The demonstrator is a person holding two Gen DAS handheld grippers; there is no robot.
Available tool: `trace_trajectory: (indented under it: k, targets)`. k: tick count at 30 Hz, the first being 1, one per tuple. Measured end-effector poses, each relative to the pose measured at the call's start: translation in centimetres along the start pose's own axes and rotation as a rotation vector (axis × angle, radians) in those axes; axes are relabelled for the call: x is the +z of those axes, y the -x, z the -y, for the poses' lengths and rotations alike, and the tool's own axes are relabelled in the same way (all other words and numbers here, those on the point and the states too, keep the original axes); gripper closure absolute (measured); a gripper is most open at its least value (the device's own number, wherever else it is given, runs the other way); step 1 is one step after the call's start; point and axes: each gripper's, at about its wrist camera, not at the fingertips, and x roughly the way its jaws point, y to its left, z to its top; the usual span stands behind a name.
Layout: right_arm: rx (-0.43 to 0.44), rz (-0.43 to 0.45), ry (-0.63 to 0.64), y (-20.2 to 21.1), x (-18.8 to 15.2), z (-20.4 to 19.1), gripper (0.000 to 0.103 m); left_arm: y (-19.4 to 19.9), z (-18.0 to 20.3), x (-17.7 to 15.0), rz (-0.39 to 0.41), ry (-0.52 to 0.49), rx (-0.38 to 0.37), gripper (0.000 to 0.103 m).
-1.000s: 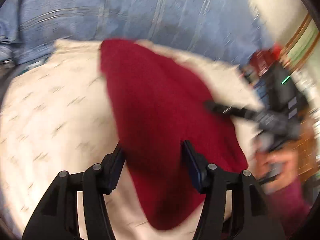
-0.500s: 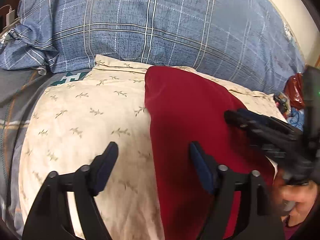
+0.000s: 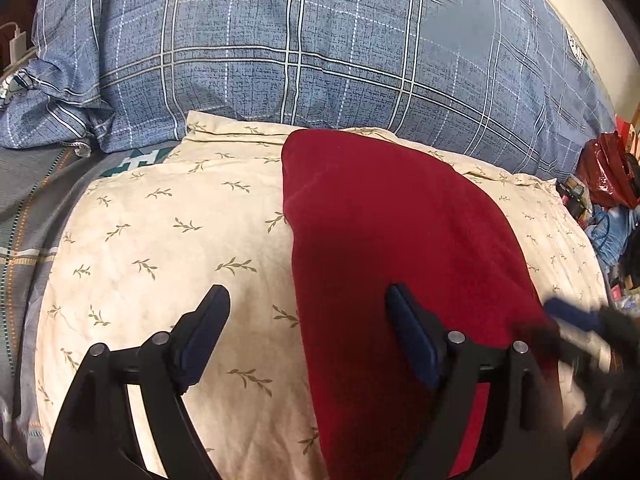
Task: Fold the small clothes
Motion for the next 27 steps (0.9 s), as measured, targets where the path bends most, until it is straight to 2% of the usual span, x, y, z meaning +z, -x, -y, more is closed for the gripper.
trace_trajectory:
  k: [3,7,12,17,19,27]
  targets:
    - [-0.144,-0.043,0.034,-1.5,-2.6,0.1,0.062,0.3,0.5,-0.3,0.012,0.004,0.009,0.022]
    - [-0.093,-0.005,-0.079,-0.6,-3.2,1.0,0.058,1.8,1.0,-0.9,0.017,-0.009,0.040,0.022]
    - [-0.101,0.044,-0.089,1.2,-2.8,0.4,0.056,4.2,0.5,-2.0,0.056,-0.028,0.073,0.022]
    - [-0.107,0.093,-0.136,2.5,-2.1,-0.2,0.047,5.4,0.0,-3.1,0.075,-0.015,0.081,0.022]
    - [-0.096,0.114,-0.138,2.9,-1.8,-0.5,0.047,5.7,0.1,-3.5,0.077,-0.018,0.078,0.022]
    - [-0.080,0.114,-0.117,2.3,-1.7,-2.2,0.042,6.0,0.2,-4.4,0.080,-0.018,0.078,0.022]
